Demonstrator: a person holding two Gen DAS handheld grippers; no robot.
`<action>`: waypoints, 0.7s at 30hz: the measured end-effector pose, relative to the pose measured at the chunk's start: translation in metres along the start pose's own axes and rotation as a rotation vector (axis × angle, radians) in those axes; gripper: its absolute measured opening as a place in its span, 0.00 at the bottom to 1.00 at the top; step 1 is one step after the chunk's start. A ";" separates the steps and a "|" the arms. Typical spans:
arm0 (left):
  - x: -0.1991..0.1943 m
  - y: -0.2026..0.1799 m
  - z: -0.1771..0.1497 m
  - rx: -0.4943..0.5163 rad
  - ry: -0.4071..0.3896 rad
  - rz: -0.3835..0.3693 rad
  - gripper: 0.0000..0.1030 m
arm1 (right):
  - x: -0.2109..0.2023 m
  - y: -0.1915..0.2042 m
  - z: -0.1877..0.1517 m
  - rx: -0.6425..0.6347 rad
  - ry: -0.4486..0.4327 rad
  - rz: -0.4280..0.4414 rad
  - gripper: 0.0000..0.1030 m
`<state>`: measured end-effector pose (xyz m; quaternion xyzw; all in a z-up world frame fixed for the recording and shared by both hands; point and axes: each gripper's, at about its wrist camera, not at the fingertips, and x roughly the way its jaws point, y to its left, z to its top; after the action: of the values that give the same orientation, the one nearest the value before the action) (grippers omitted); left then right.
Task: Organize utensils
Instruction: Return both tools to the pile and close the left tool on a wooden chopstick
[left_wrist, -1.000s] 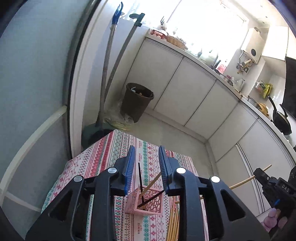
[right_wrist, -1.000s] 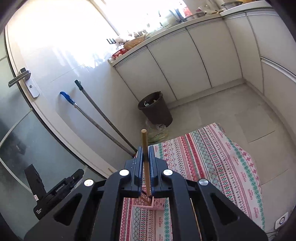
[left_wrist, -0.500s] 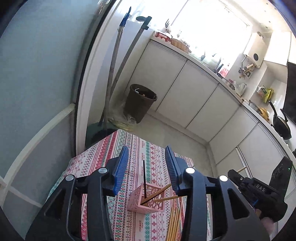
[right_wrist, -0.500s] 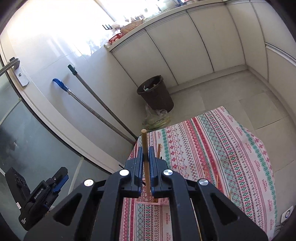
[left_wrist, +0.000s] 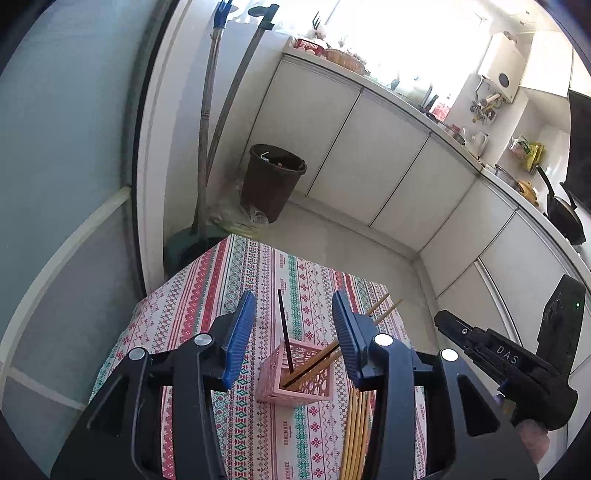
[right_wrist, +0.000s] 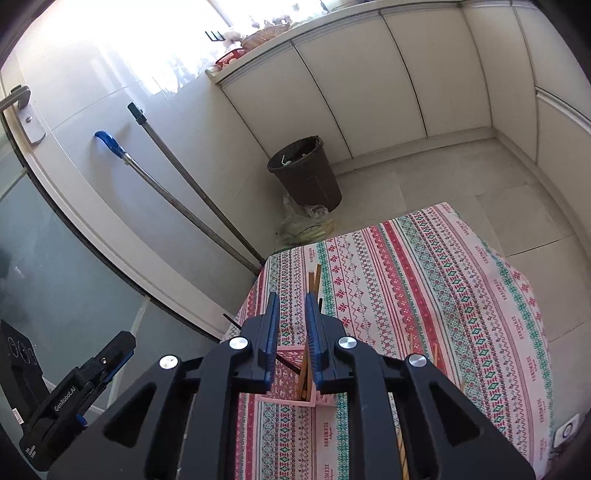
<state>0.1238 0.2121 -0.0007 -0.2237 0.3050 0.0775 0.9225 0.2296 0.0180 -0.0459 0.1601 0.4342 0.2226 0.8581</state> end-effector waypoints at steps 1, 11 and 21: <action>0.003 -0.002 -0.002 0.005 0.013 0.004 0.47 | 0.001 -0.001 -0.002 -0.010 0.006 -0.011 0.25; 0.054 -0.021 -0.044 0.042 0.209 0.040 0.80 | -0.003 -0.055 -0.018 0.052 0.042 -0.174 0.88; 0.109 -0.080 -0.109 0.185 0.481 -0.035 0.89 | -0.020 -0.169 -0.029 0.355 0.143 -0.266 0.94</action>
<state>0.1756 0.0919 -0.1147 -0.1557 0.5175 -0.0224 0.8411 0.2366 -0.1339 -0.1285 0.2334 0.5435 0.0385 0.8054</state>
